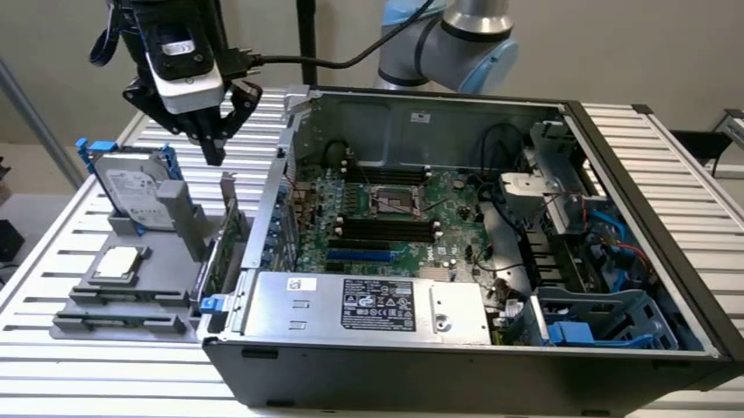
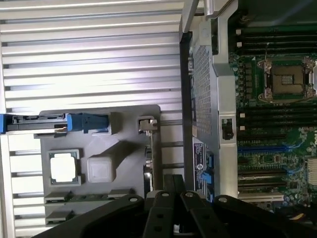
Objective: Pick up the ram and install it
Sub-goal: 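Reach for the ram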
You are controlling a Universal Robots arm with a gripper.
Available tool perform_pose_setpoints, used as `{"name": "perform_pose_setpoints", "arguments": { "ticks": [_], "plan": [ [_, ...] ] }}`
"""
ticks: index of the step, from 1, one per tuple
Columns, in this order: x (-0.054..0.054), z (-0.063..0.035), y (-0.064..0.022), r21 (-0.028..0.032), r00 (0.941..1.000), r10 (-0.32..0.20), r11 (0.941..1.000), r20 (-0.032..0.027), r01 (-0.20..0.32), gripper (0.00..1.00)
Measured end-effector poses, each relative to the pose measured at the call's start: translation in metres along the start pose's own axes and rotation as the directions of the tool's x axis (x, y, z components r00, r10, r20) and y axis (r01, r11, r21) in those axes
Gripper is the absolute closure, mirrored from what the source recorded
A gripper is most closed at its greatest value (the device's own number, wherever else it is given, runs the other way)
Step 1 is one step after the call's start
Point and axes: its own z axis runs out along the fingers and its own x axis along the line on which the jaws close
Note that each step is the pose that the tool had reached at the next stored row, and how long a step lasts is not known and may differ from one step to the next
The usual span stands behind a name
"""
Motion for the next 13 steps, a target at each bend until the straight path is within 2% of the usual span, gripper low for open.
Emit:
{"name": "perform_pose_setpoints", "arguments": {
  "ticks": [13],
  "plan": [
    [0.039, 0.0038, -0.0276, 0.0000, 1.0000, 0.000, 1.0000, 0.0000, 0.000, 0.89]
  ]
}}
